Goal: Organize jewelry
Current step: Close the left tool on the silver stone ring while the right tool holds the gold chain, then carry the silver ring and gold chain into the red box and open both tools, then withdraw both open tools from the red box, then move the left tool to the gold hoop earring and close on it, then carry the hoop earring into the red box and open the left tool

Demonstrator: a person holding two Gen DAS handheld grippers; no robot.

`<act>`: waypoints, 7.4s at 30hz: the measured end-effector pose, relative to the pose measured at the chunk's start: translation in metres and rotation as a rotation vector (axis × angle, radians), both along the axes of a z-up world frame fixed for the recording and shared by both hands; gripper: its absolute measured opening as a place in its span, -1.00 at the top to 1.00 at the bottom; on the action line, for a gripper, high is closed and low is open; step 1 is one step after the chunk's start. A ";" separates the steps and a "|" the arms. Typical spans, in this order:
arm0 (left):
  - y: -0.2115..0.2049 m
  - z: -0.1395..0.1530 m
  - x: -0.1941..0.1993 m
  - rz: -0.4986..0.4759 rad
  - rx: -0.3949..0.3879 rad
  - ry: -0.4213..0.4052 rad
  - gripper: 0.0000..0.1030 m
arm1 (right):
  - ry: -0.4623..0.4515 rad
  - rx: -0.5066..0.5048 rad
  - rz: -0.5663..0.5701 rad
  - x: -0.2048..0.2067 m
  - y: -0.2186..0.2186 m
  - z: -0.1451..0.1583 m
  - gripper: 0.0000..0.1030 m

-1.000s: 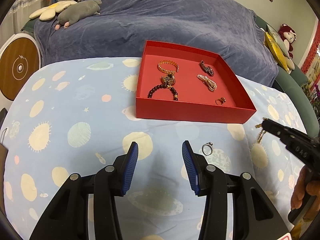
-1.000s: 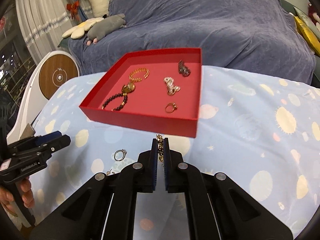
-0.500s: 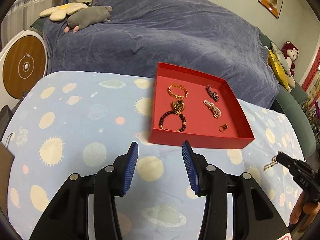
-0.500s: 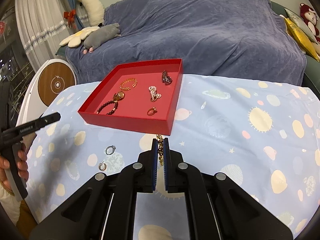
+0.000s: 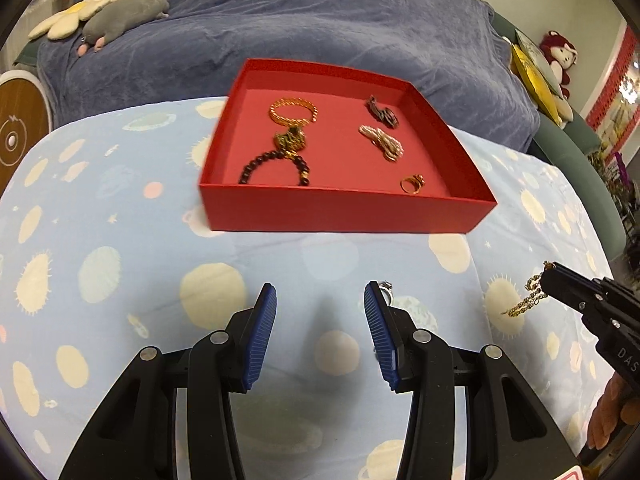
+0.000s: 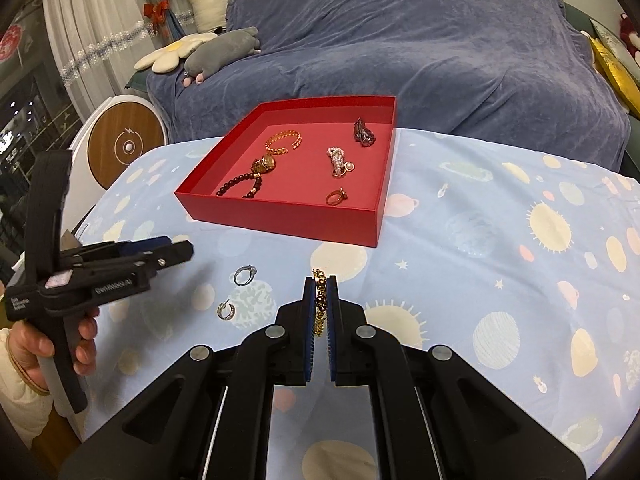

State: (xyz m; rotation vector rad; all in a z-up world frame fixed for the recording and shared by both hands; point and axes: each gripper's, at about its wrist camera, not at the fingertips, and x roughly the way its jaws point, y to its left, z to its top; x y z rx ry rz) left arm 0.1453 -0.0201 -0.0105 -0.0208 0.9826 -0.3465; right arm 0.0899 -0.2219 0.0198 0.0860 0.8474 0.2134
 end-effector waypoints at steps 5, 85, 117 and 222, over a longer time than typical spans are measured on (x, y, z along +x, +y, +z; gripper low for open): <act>-0.027 -0.015 0.005 -0.047 0.034 0.004 0.15 | 0.020 0.006 0.016 -0.003 0.003 -0.005 0.92; 0.003 0.067 0.086 0.044 0.041 -0.224 0.66 | -0.134 0.079 0.001 0.110 0.032 0.054 0.92; -0.018 0.001 0.138 0.096 0.068 -0.105 -0.08 | -0.055 0.045 -0.035 0.157 0.035 -0.007 0.59; -0.024 0.057 0.042 0.027 0.046 -0.172 0.71 | -0.075 0.021 -0.037 0.067 0.029 0.024 1.00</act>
